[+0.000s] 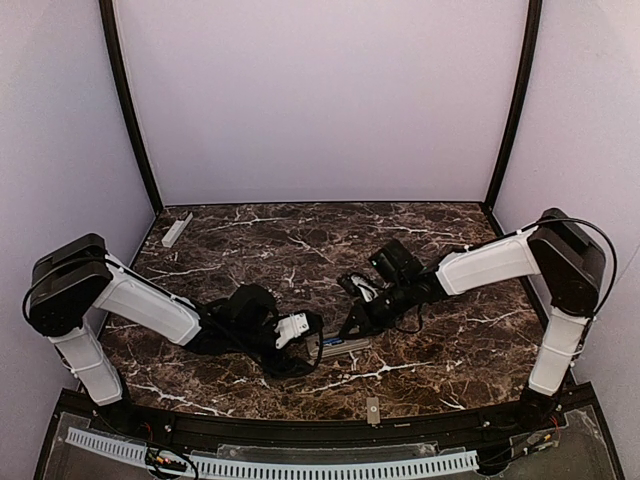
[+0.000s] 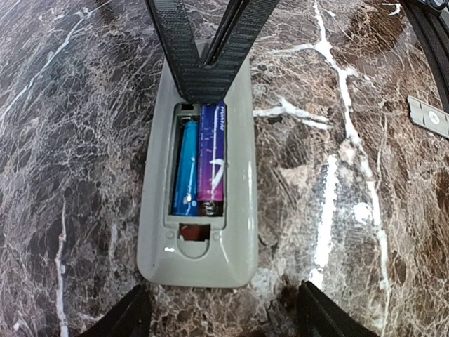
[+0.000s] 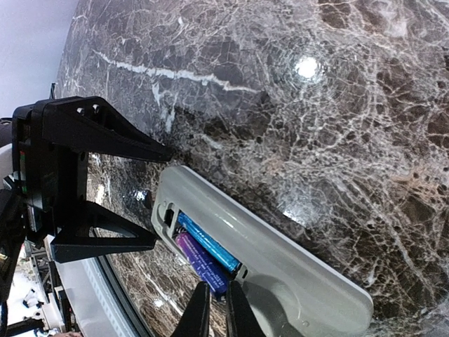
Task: Load the batteries into the remote control
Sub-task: Adjust the battery in the battery compartment.
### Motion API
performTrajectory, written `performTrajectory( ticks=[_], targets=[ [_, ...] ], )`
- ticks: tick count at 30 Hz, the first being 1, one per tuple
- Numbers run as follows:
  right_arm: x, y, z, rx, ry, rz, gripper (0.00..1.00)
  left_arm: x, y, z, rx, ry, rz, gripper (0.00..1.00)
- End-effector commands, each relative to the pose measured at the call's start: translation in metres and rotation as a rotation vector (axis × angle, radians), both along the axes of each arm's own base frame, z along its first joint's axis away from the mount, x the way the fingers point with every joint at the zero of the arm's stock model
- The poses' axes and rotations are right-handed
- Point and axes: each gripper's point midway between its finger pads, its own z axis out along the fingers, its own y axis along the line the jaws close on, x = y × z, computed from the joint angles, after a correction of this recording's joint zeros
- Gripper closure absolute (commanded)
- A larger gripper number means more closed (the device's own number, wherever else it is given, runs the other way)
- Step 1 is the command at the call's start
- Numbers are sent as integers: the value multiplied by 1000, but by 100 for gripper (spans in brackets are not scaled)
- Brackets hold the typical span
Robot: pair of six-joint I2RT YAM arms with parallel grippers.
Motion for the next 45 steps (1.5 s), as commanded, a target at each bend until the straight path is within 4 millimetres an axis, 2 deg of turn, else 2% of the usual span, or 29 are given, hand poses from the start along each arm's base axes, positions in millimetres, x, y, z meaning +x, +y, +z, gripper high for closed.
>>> performTrajectory(
  ticks=[1, 9, 21, 24, 27, 32, 37, 40, 42, 45],
  targets=[
    [-1, 3, -5, -34, -9, 8, 92, -4, 0, -4, -6, 26, -6, 29],
    [-8, 8, -12, -92, -42, 41, 98, -6, -1, -9, -2, 43, -12, 32],
    [-18, 3, -38, -245, -118, 99, 99, -4, -1, -11, -5, 40, 3, 32],
    [-14, 5, -27, -232, -140, 82, 97, -2, -1, -6, -18, 28, 9, 32],
    [-6, 10, -5, -197, -178, 63, 92, 1, -2, 4, -33, 5, 17, 32],
    [7, 7, 25, -135, -205, 22, 87, 7, 1, 33, -20, -61, 16, 34],
    [13, 0, 39, -69, -204, -1, 84, 10, -4, 56, 10, -108, -44, 39],
    [15, -5, 46, -32, -195, -14, 83, 7, -5, 54, 57, -102, -90, 44],
    [16, -9, 48, -25, -196, -23, 83, 11, -13, 59, 64, -108, -112, 49],
    [18, -16, 48, -23, -196, -36, 83, 6, -17, 50, 102, -69, -146, 55]
  ],
)
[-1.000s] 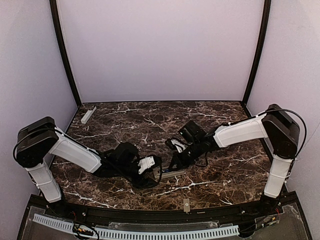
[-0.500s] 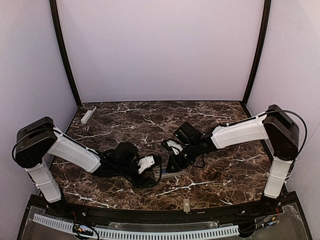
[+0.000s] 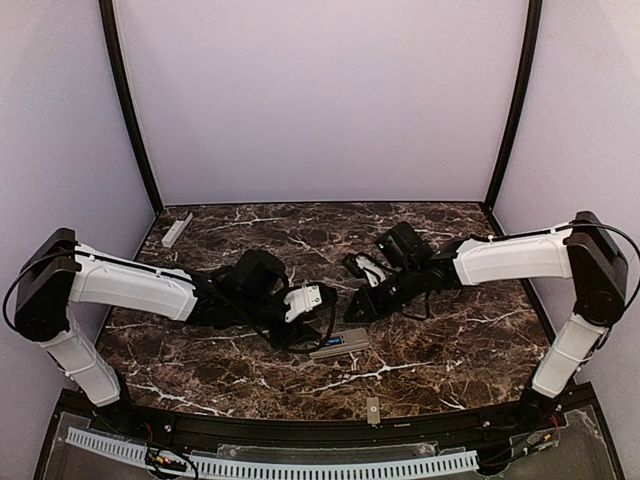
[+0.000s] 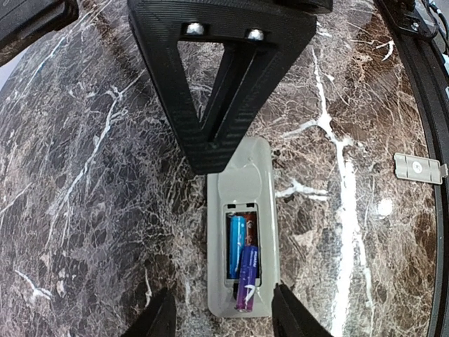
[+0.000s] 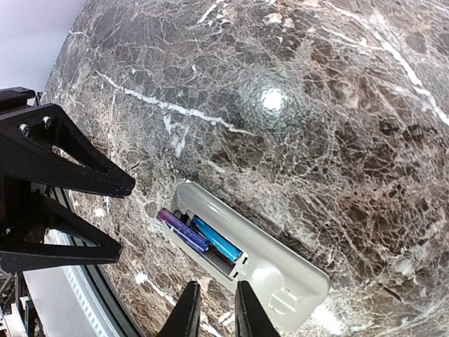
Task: Load the batteries into the remote control
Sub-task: Adjust the battery in the battery compartment, then pick up the battery from the battery compartment.
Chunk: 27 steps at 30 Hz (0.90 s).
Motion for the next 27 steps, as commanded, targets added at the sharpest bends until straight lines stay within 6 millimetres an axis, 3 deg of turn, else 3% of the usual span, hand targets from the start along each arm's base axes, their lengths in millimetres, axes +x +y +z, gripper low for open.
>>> performTrajectory(
  ticks=[1, 7, 20, 27],
  targets=[
    [1, -7, 5, 34, 4, -14, 83, -15, 3, -20, 118, 58, -81, 56],
    [1, -12, 2, 34, 13, -15, 83, -15, -3, -28, 175, 91, -115, 68],
    [4, -22, 1, 36, 9, -33, 84, -15, -6, -42, 329, 145, -154, 74],
    [5, -26, 3, 41, 5, -41, 84, -19, -3, -57, 401, 182, -172, 84]
  ],
)
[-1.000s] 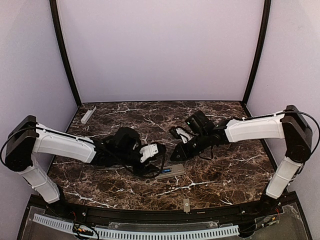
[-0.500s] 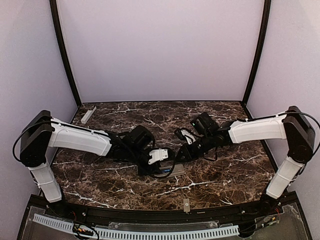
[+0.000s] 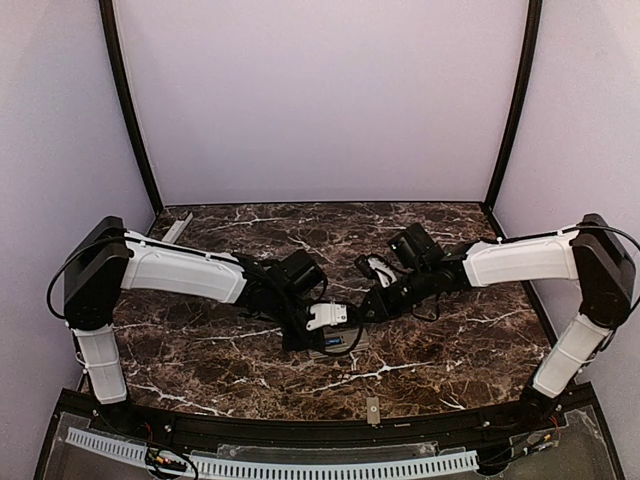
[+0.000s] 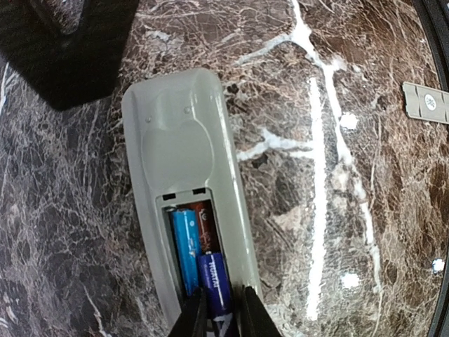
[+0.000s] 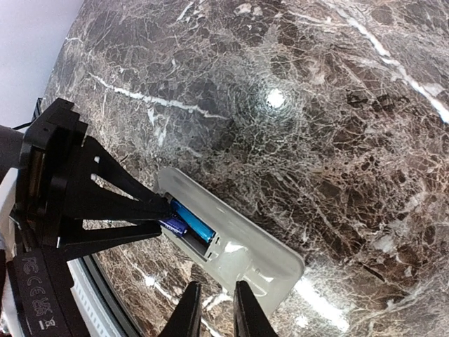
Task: Load the batteries into the remote control
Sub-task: Pick up the battery from the battery compartment.
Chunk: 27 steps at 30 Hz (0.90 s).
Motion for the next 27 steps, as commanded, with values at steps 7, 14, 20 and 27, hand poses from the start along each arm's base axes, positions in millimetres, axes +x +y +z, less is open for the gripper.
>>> performTrajectory(
  ticks=[7, 14, 20, 27],
  targets=[
    [3, -3, 9, 29, -23, -4, 85, -8, 10, -6, 89, 25, -11, 97],
    [2, 0, 17, 74, -16, 3, 82, 3, -1, 16, -69, -66, 49, 100],
    [-1, 7, 48, 248, -6, 22, 67, 17, -8, 56, -290, -213, 114, 100],
    [-18, 22, 80, 474, 68, 124, 63, 15, -11, 100, -499, -303, 122, 100]
  ],
)
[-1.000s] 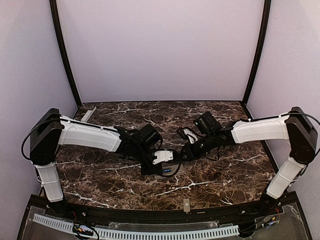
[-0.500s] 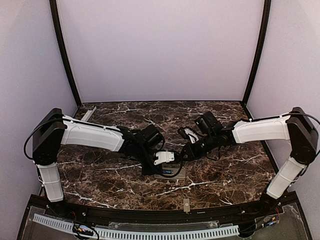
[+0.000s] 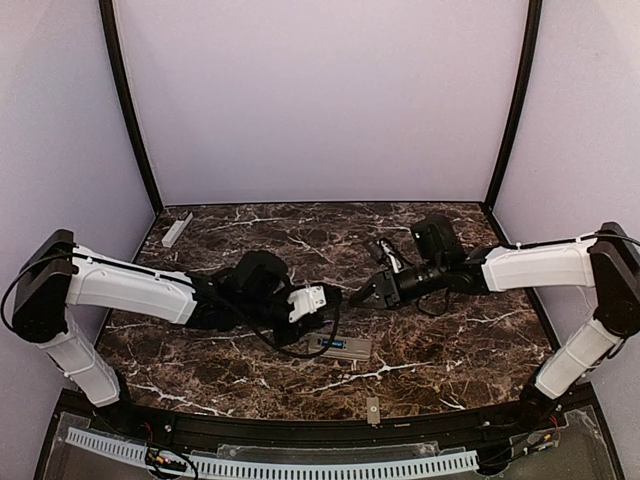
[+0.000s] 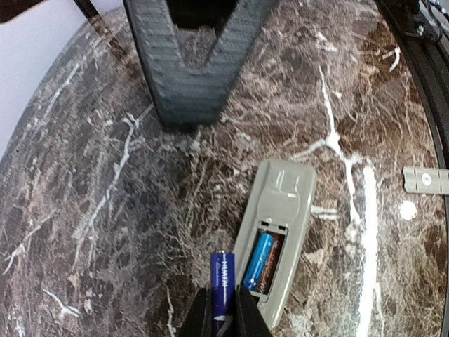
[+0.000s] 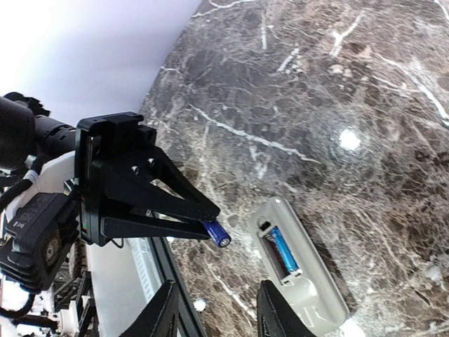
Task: Load the batteries into the remote control
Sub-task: Pick up the battery from the battery compartment, then pass from the left arm to the right
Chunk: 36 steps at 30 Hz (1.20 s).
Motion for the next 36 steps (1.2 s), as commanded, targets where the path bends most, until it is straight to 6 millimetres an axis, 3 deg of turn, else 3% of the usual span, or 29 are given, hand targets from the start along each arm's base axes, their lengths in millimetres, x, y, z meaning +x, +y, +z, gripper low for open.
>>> performTrajectory(
  ticks=[1, 6, 13, 19, 23, 24, 27, 30, 31, 33, 36],
  targets=[
    [-13, 15, 29, 189, 38, 98, 62, 3, -13, 49, -194, -97, 3, 100],
    [-19, 23, 29, 233, 98, 141, 63, -6, -19, 61, -264, -111, -27, 100],
    [-27, 31, 20, 230, 147, 175, 67, -12, -23, 62, -275, -121, -51, 100],
    [-28, 31, 20, 235, 150, 181, 80, -12, -24, 62, -272, -125, -54, 100],
    [-31, 31, 21, 245, 157, 190, 96, -11, -23, 58, -260, -131, -50, 97],
    [-31, 31, 22, 247, 159, 192, 98, -10, -22, 57, -255, -132, -44, 93],
    [-29, 28, 18, 229, 160, 157, 100, -7, -17, 53, -240, -135, -16, 59],
    [-22, 22, 8, 183, 144, 65, 100, 0, -3, 52, -225, -166, 57, 34],
    [-17, 19, 3, 160, 134, 22, 100, 0, 4, 46, -210, -166, 73, 13],
    [-14, 18, -7, 105, 105, -21, 100, 5, 19, 46, -197, -195, 135, 3],
    [-15, 21, -23, -4, 60, -45, 100, 10, 40, 37, -175, -212, 225, 2]
  ],
)
